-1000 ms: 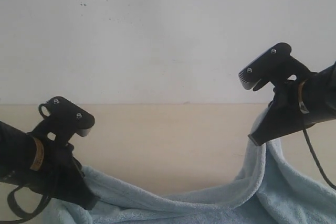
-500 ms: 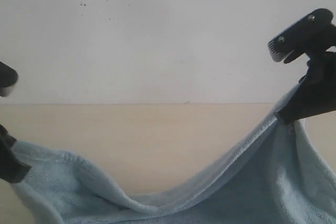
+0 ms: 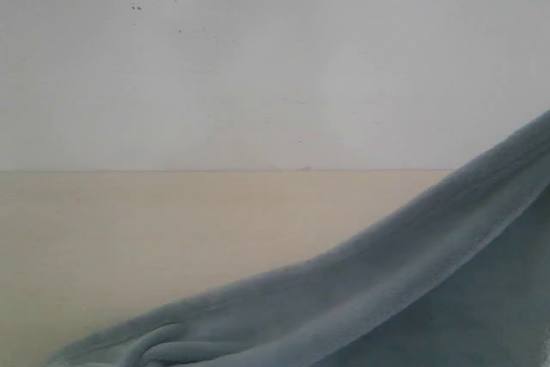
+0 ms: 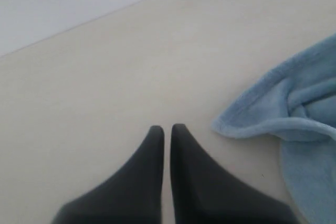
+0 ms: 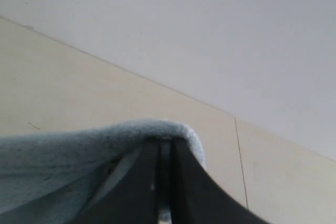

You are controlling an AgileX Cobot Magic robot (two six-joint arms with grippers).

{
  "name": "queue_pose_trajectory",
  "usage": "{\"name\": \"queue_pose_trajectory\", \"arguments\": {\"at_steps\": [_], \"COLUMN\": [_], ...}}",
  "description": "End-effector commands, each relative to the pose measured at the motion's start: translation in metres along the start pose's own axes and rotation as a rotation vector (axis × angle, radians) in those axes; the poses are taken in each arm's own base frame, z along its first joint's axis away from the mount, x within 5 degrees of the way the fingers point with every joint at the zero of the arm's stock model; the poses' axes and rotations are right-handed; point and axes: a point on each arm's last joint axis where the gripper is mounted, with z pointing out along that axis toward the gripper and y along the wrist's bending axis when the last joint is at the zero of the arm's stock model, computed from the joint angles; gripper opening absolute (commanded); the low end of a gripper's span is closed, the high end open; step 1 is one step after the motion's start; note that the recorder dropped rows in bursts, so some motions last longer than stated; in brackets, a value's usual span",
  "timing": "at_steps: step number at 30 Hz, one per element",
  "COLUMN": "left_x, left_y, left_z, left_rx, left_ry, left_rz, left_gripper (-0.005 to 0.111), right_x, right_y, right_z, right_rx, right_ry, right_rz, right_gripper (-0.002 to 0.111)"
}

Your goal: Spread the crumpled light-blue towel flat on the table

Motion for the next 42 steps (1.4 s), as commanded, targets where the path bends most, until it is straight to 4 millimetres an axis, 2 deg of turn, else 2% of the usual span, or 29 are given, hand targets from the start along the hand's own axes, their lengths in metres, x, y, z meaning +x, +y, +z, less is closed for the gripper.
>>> {"name": "queue_pose_trajectory", "arguments": {"at_steps": [1,3,4,7,8,9,10,14,17,21,25,33,42], "left_x": [0.009,0.006,0.004,0.0,-0.002,-0.004,-0.007,0.0,0.008,0.008,0.014,0.032,0.04], "left_y": [-0.01,-0.02,-0.031,-0.045,-0.055,-0.06,-0.068,-0.087,-0.095,-0.078,-0.062,-0.065,-0.074], "left_z": [-0.006,0.0,0.013,0.041,0.063,0.076,0.102,0.165,0.199,0.22,0.231,0.253,0.269], "left_rx": [0.135,0.207,0.262,0.281,0.286,0.279,0.244,0.14,0.148,0.141,0.131,0.164,0.199], "left_ry": [0.048,0.056,0.076,0.116,0.153,0.175,0.228,0.334,0.364,0.33,0.342,0.433,0.443], "left_rz": [0.027,0.019,0.019,0.041,0.06,0.063,0.045,0.069,-0.005,-0.24,-0.322,-0.345,-0.385], "left_gripper": [0.004,0.004,0.01,0.027,0.039,0.045,0.05,0.051,0.051,0.05,0.044,0.043,0.043], "right_x": [0.004,0.004,0.004,0.004,0.003,0.003,0.003,0.002,0.0,-0.001,-0.003,-0.004,-0.004], "right_y": [-0.003,-0.001,0.001,0.002,0.002,0.002,0.002,0.002,0.002,0.003,0.003,0.004,0.007], "right_z": [-0.015,-0.015,-0.015,-0.014,-0.014,-0.014,-0.014,-0.014,-0.014,-0.014,-0.015,-0.014,-0.01], "right_rx": [-0.046,-0.066,-0.084,-0.093,-0.093,-0.093,-0.093,-0.095,-0.099,-0.1,-0.106,-0.117,-0.129], "right_ry": [-0.001,0.003,0.004,0.002,-0.002,-0.002,-0.003,-0.015,-0.041,-0.053,-0.074,-0.082,-0.067], "right_rz": [-0.007,-0.01,0.001,0.008,0.005,-0.002,-0.012,-0.034,-0.045,-0.047,-0.042,-0.036,-0.05], "right_gripper": [0.0,0.0,0.0,0.0,0.0,0.0,0.0,0.0,0.0,0.0,0.0,0.0,0.0]}}
